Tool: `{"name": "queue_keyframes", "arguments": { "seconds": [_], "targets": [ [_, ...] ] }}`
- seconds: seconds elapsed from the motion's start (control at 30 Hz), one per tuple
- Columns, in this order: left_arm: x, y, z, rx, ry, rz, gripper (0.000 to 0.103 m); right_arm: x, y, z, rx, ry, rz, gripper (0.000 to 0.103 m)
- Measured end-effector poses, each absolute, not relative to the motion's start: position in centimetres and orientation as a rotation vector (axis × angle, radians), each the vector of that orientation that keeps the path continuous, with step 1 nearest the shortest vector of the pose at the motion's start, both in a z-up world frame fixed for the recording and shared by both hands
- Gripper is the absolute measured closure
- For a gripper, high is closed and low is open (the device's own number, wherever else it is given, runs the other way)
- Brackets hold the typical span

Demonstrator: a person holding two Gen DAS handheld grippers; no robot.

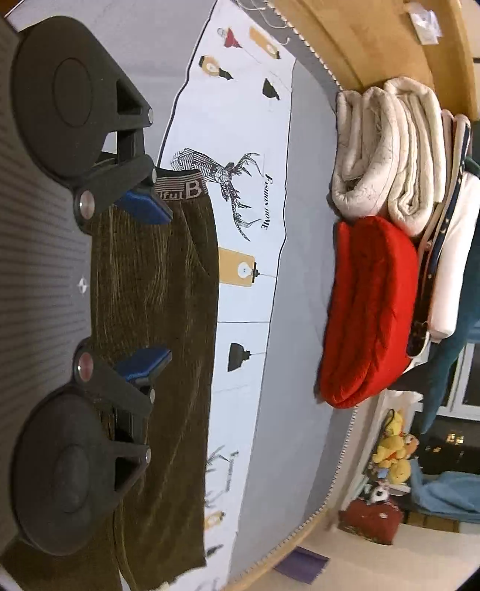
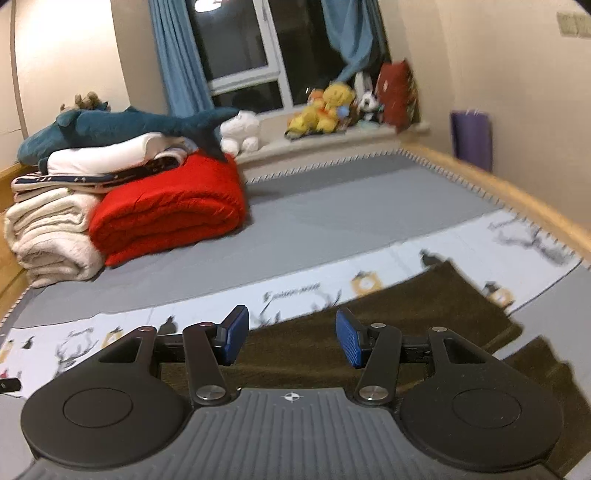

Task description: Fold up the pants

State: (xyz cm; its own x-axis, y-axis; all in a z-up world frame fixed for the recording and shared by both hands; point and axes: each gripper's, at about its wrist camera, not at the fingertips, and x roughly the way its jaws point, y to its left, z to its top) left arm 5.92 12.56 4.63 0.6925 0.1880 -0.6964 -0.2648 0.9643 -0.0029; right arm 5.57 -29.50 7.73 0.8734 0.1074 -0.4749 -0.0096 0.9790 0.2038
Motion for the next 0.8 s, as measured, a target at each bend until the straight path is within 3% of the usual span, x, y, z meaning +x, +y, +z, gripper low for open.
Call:
{"name": "queue_keyframes", "arguments": {
  "seconds": [0.37,0.57,0.8],
  "targets": [
    [7.4,11.0,3.2,-0.113,0.806,0.175,0.025,4.4,-31.7,7.8,0.136,0.46,0.04,0.049],
    [7.7,12.3,2.7,-0.16,0.838,0.189,0.036,4.4,-32.5,7.7,0.105,0.463,0.05,0.049],
    [7.9,13.2,2.6,-0.178,0.859,0.211,0.037,5.2,-33.3,7.4,0.163,0.503,0.03,0.049]
  ]
}}
